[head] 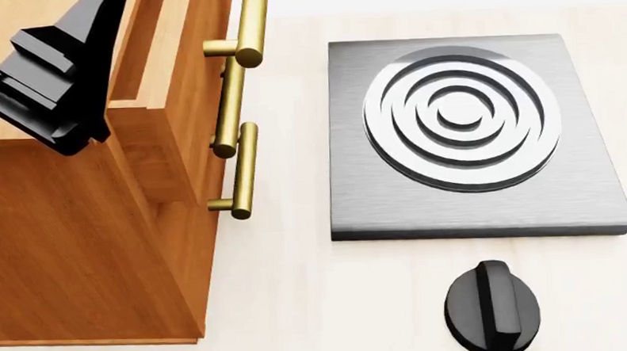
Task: Pick the akita bowl on the wooden cabinet and place it on the plate.
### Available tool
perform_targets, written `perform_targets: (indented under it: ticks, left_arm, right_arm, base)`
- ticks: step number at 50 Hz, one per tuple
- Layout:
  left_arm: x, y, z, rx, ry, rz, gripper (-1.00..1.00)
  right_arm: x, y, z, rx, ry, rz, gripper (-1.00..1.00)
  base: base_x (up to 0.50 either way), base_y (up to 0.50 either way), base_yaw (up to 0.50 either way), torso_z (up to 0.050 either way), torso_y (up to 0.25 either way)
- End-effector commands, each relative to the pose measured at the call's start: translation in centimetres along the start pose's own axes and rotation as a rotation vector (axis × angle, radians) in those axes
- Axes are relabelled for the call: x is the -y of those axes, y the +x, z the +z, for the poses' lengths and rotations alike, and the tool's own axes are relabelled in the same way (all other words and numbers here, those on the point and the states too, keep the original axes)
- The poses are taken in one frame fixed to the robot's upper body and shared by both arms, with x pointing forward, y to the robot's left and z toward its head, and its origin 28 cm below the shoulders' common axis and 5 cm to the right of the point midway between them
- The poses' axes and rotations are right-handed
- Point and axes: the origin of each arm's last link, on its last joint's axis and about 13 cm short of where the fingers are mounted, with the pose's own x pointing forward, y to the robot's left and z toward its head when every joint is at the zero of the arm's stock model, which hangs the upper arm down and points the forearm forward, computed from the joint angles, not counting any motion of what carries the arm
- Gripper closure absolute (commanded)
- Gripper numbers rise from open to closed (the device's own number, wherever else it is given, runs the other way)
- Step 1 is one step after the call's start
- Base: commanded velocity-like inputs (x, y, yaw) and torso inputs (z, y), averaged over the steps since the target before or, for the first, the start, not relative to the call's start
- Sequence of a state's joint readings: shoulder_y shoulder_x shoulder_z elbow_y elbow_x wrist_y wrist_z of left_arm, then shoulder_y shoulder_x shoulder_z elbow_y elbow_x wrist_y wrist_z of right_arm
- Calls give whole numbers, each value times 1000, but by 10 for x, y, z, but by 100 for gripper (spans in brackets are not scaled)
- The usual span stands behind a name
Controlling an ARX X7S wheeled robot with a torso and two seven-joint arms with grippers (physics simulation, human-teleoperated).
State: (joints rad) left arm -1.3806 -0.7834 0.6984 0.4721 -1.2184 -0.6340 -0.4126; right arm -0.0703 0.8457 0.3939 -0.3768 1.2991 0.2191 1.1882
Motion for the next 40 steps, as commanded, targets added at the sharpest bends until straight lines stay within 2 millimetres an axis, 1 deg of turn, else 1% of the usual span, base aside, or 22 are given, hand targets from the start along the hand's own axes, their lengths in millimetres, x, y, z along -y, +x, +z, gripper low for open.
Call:
perform_targets:
  ticks: [1, 5, 6, 10, 30, 32, 40]
  left_arm:
    - [1, 0, -2, -2, -2, -2, -100]
    - [1, 0, -3, -4, -3, -1, -100]
    - [0, 0, -2, 1, -4, -1, -100]
    - [0, 1, -2, -4, -2, 1, -100]
    - [0, 2, -3, -7, -4, -1, -100]
    - [-1, 2, -5, -8, -4, 0, -100]
    - [0, 3, -7, -11, -6, 0, -100]
  right_arm:
    - [1, 8, -2, 7, -16, -18, 100]
    - [3, 10, -5, 1, -27, -27, 100]
    - [5, 16, -12, -22, -41, -47, 100]
    - [7, 20, -17, -42, -57, -70, 100]
    - [13, 25, -18, -55, -64, -102, 100]
    - [14, 31, -24, -70, -82, -123, 100]
    - [15, 34, -25, -75, -81, -130, 100]
  base:
    - [0, 0, 0, 0, 0]
    - [0, 0, 0, 0, 0]
    - [0, 0, 0, 0, 0]
    - [0, 0, 0, 0, 0]
    - [0, 0, 0, 0, 1]
    - [0, 0, 0, 0, 0]
    - [0, 0, 0, 0, 0]
